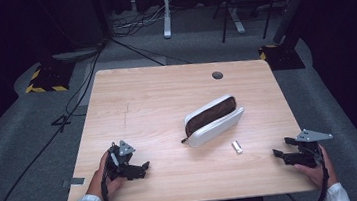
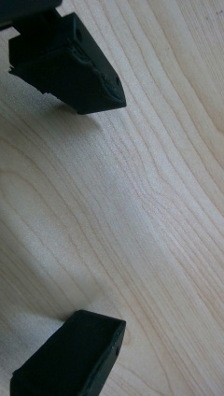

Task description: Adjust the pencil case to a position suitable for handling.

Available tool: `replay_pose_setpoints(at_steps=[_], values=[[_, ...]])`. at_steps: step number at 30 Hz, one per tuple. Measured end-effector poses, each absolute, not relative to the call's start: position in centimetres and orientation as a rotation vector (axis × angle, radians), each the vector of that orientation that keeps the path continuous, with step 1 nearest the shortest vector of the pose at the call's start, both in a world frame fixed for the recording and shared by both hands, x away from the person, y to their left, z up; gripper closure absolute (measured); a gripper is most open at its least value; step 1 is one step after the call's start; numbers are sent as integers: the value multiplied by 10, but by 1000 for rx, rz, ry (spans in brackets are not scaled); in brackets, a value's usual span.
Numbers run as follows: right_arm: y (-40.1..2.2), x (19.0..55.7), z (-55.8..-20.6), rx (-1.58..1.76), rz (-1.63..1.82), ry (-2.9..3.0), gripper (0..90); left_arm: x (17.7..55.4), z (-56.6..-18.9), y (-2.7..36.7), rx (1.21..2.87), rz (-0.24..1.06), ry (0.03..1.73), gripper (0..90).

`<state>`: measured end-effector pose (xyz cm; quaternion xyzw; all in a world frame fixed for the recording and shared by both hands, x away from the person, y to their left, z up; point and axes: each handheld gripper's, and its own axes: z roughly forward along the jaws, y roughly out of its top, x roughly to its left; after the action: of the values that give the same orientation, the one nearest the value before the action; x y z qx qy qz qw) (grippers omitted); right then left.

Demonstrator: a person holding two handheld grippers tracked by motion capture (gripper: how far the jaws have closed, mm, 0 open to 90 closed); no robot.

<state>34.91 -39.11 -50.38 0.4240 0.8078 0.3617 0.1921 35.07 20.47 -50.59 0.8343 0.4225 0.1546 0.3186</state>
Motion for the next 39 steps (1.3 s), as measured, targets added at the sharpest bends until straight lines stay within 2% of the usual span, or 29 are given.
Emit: replay_pose_setpoints(at_steps=[13,16,22,31,33,39], values=[[-384,350,-502,1203,1006,2280,285,334,-506,188,2234,352,1001,1],[-365,348,-501,1150,1006,2325,316,331,-505,181,2276,321,905,1],[-325,351,-499,1014,1072,2414,361,325,-505,148,2288,295,826,14],[-273,359,-500,891,1081,2489,389,337,-504,118,2279,273,743,157],[-266,363,-501,888,1088,2485,406,341,-503,110,2288,268,719,161],[-262,370,-501,924,1098,2459,547,352,-487,84,2242,330,635,235]])
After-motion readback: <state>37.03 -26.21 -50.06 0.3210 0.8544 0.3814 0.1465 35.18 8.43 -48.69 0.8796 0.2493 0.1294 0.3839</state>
